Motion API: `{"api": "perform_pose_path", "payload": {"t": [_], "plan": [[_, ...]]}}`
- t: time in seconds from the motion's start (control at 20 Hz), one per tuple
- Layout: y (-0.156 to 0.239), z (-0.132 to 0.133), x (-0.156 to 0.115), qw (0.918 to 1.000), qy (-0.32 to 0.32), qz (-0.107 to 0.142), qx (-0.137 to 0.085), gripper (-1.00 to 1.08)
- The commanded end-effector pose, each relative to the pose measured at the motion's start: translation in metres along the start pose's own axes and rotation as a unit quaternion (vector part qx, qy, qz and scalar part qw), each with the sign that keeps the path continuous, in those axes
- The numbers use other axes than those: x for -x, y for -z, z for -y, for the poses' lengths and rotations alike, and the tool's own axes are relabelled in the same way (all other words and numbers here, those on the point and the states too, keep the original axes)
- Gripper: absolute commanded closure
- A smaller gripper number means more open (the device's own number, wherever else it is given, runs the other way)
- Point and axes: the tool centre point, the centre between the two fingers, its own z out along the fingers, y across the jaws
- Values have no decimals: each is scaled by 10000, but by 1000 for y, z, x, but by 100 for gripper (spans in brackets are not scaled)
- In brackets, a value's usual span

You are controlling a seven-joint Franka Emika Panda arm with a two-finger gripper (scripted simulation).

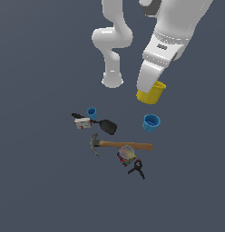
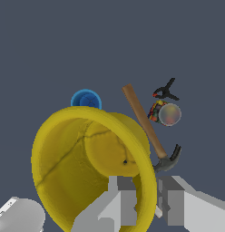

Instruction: Pick up a designated object from a clutter of objects.

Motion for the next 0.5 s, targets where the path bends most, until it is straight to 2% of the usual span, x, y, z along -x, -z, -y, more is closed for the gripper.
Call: {"api": "perform_pose_path", "payload": {"t": [0.0, 0.45], "plan": [[21, 16, -3, 10000, -4, -7, 4, 108], [62, 46, -12, 10000, -11, -15, 0, 108]]}}
